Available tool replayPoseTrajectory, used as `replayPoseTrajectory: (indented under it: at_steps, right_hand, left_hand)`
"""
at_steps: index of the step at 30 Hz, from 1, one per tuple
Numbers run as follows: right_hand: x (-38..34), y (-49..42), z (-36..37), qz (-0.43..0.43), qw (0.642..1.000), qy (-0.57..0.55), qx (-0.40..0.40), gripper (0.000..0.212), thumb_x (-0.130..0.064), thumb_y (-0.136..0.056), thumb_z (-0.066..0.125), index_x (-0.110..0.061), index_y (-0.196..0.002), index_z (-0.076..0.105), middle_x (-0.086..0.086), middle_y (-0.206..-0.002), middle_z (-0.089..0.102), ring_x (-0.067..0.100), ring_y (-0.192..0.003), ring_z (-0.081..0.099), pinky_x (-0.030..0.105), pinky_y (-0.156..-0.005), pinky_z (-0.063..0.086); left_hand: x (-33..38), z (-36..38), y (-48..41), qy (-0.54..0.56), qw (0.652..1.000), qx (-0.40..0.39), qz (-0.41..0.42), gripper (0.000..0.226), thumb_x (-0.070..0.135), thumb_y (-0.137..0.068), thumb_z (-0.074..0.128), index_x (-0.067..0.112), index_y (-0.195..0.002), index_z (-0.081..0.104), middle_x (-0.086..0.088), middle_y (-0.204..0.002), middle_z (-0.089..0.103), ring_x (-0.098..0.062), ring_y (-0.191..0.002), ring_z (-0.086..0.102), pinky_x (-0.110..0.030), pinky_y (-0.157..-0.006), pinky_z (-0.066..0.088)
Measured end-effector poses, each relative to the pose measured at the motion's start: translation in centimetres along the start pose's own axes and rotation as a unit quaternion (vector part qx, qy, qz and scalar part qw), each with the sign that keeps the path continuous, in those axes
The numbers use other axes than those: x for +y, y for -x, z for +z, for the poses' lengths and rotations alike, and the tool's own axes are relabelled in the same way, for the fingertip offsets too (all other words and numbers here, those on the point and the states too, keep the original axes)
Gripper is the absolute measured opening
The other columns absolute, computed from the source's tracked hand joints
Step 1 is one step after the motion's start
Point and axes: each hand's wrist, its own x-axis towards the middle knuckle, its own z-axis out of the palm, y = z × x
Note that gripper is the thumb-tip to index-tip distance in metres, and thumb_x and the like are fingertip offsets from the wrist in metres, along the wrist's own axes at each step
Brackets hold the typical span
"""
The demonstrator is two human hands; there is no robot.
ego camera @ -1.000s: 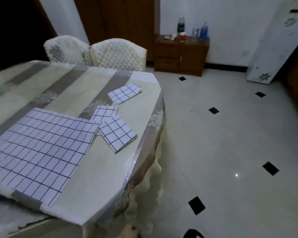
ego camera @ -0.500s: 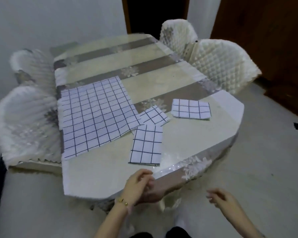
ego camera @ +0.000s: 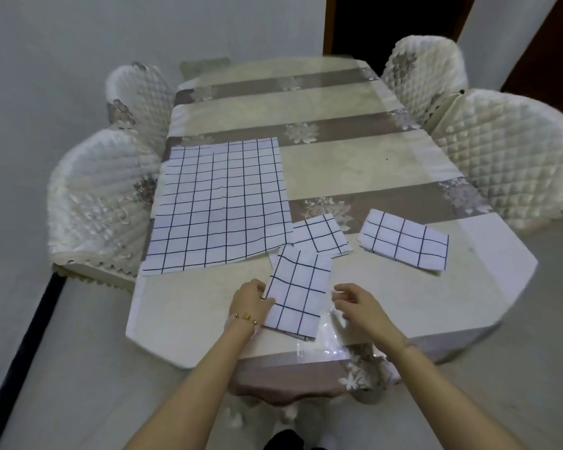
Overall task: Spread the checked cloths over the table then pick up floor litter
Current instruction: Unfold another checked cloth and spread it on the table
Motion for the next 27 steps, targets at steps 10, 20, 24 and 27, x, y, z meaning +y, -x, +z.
replayPoseTrajectory:
  at_steps: [10,20,24,27]
  right_hand:
    - [-2.0,1.5,-2.0,0.061,0.96,-0.274,-0.004,0.057,-0.025,-0.087,0.066,-0.018,-0.137,0.038,0.008,-0.122,0.059,0.019,-0.101,0.064,0.032,-0.077,0.057]
    - [-4.5,5.1,-1.1,-0.003,0.909,-0.416,-0.023,0.021,-0.01,-0.091,0.058,-0.002,-0.108,0.067,0.011,-0.106,0.074,0.022,-0.093,0.072,0.026,-0.07,0.059]
    - [-4.3,6.4,-1.0,-0.038,0.914,-0.401,0.048,0.018,-0.011,-0.091,0.059,-0.003,-0.104,0.07,0.009,-0.1,0.075,0.021,-0.091,0.072,0.024,-0.067,0.059]
    - [-4.3,6.8,-1.0,-0.027,0.904,-0.42,0.075,0.017,-0.01,-0.09,0.06,-0.003,-0.102,0.069,0.01,-0.097,0.076,0.023,-0.09,0.073,0.027,-0.068,0.06]
  left_hand:
    - [3.1,-2.7,3.8,0.251,0.963,-0.02,0.096,0.016,0.01,-0.089,0.059,0.003,-0.104,0.062,-0.011,-0.108,0.066,-0.019,-0.1,0.059,-0.019,-0.084,0.044]
    - [4.5,-4.9,6.2,0.358,0.928,-0.037,0.096,0.019,0.01,-0.089,0.06,0.014,-0.108,0.061,-0.013,-0.103,0.068,-0.029,-0.101,0.063,-0.039,-0.093,0.05]
    - [3.9,-4.7,7.8,0.234,0.951,0.043,0.197,0.034,0.019,-0.086,0.064,0.036,-0.112,0.05,0.016,-0.113,0.055,0.002,-0.102,0.053,-0.011,-0.082,0.042]
    - [3.9,-4.9,9.8,0.122,0.933,0.035,0.335,0.048,0.043,-0.078,0.068,0.05,-0.119,0.043,0.039,-0.122,0.04,0.015,-0.117,0.036,-0.002,-0.097,0.027]
